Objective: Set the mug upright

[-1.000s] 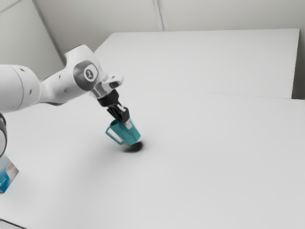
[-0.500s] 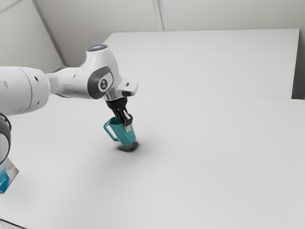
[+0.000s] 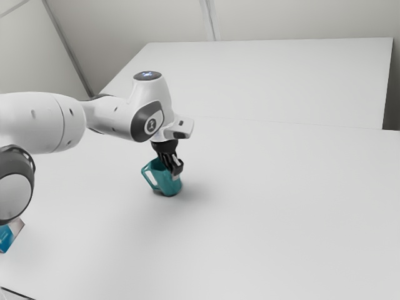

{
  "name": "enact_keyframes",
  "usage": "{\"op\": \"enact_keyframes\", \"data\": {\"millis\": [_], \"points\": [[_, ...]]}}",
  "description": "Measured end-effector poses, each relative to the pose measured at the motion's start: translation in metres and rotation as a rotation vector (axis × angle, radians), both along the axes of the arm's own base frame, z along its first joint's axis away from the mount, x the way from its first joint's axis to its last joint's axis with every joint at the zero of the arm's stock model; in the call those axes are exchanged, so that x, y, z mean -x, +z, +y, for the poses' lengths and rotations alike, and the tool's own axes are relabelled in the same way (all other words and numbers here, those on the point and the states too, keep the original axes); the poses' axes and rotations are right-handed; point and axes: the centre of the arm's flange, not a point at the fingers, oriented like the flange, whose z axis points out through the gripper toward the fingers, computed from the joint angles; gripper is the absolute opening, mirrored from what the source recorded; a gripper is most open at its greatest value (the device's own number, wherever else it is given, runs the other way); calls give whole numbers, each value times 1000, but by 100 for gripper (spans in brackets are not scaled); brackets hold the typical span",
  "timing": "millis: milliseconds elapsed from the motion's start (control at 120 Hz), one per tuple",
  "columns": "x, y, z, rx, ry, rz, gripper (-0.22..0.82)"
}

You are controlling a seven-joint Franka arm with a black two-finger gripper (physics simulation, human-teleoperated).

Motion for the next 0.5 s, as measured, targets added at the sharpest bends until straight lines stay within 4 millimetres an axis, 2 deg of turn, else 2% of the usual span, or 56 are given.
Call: {"op": "enact_keyframes", "data": {"millis": [108, 217, 392, 500], "points": [[0, 1, -3, 1, 1, -5, 22], [-1, 10, -4, 3, -2, -23, 37], [0, 37, -9, 22, -2, -69, 50], [0, 62, -2, 36, 24, -104, 54]]}}
